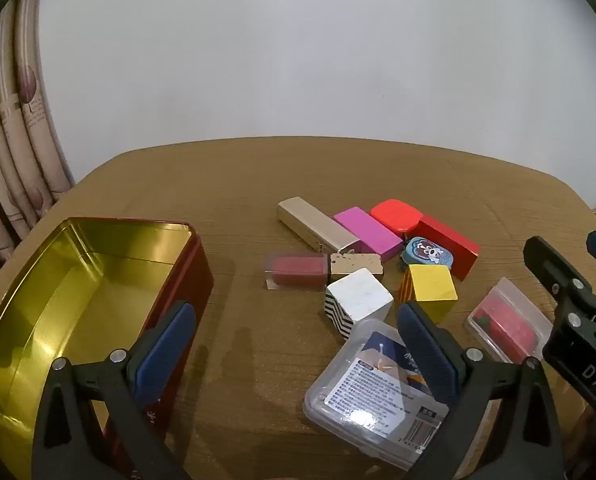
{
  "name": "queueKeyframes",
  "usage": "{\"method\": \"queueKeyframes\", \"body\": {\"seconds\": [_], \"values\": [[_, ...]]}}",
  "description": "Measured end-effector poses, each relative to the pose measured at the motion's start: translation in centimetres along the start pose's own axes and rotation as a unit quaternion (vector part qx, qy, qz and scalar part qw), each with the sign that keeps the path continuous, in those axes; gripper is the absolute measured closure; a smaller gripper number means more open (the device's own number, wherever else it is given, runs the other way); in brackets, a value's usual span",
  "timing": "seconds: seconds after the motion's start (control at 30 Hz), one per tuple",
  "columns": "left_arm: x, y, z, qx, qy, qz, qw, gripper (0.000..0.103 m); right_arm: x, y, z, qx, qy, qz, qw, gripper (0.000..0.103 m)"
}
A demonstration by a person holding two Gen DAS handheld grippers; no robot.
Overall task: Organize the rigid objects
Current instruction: 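Reach the left gripper to the clear barcode-labelled plastic box and grasp it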
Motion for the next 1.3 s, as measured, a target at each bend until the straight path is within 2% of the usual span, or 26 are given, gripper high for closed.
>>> {"method": "queueKeyframes", "body": {"seconds": [0.4, 0.63, 0.83, 0.93, 1.03, 1.17, 1.23, 1.27, 1.3], "values": [[-0.4, -0.2, -0.8, 0.001, -0.002, -0.005, 1.0000, 0.003, 0.1, -0.1, 0.2, 0.001, -0.003, 0.002, 1.000, 0.009], [-0.4, 0.8, -0.9, 0.018, 0.009, -0.002, 0.9998, 0.003, 0.4, 0.2, 0.8, 0.007, -0.018, 0.011, 1.000, 0.009], [-0.9, 2.8, -1.7, 0.017, 0.029, -0.036, 0.9988, 0.003, 0.4, 0.4, 2.6, 0.024, -0.034, 0.001, 0.999, 0.009], [-1.5, 4.3, -1.7, 0.030, 0.036, -0.065, 0.9968, 0.003, 0.5, 0.9, 4.1, 0.024, -0.022, 0.004, 0.999, 0.009], [-2.2, 4.8, -2.0, 0.026, 0.070, -0.114, 0.9906, 0.003, 0.5, 1.4, 6.4, 0.007, -0.001, 0.011, 1.000, 0.009], [-4.1, 5.2, -2.4, 0.003, 0.149, -0.191, 0.9702, 0.003, 0.1, 0.3, 9.3, -0.010, 0.013, 0.000, 1.000, 0.009], [-4.6, 5.2, -2.0, -0.018, 0.180, -0.217, 0.9593, 0.003, -0.1, -0.2, 11.0, -0.002, -0.019, -0.007, 1.000, 0.009], [-4.6, 5.2, -1.7, -0.016, 0.187, -0.225, 0.9562, 0.004, -0.1, -0.3, 11.5, 0.004, -0.034, -0.008, 0.999, 0.009], [-4.5, 5.4, -1.3, -0.010, 0.186, -0.223, 0.9568, 0.004, -0.1, -0.6, 12.1, 0.005, -0.049, -0.012, 0.999, 0.009]]}}
Point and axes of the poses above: each gripper's, at about its wrist camera, not at the fingertips, and y roughly against the way its jaws point, z to its right, x to its top, the point moved 4 cm from there along -y, roughly the way its jaws point, and after that the axes turned 5 degrees about z, right-handed, at the moved point
